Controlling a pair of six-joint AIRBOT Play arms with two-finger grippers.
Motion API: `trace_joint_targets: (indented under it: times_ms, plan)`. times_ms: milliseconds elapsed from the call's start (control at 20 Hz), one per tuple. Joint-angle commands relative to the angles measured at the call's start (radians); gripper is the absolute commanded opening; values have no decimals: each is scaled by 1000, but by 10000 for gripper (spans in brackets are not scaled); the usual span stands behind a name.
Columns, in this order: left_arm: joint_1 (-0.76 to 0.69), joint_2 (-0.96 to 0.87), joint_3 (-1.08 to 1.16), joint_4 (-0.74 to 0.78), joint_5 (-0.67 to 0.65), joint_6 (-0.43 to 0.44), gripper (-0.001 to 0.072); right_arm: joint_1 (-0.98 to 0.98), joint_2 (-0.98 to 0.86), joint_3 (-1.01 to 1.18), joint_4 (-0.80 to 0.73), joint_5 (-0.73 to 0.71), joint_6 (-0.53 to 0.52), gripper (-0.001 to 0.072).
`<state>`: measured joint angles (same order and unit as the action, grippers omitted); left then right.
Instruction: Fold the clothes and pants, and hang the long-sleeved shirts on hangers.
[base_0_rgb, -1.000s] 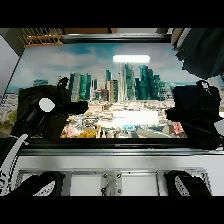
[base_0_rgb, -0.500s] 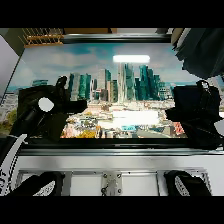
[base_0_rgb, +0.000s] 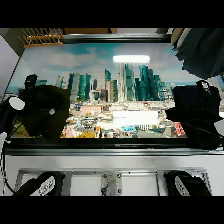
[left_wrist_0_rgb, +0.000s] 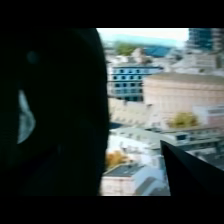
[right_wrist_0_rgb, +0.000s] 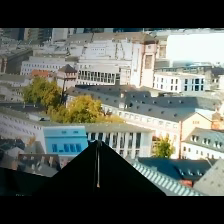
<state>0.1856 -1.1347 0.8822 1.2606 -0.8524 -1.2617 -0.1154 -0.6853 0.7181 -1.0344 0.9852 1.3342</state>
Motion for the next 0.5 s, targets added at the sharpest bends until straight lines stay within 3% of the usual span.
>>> trace_joint_targets:
  times_ms: [0,250,300,350,400,450]
  plan:
    - [50,-89,0,274,27,48,682,1,-1,0,0,0,0,18]
    - [50,-230,1,392,77,27,680,1,-1,0,0,0,0,18]
    - [50,-235,1,414,71,1,557,1,-1,0,0,0,0,19]
    - [50,-235,1,424,56,-16,352,1,-1,0,0,0,0,18]
    - [50,-225,1,421,32,-19,26,1,-1,0,0,0,0,18]
    - [43,-209,2,420,20,-35,13,1,-1,0,0,0,0,18]
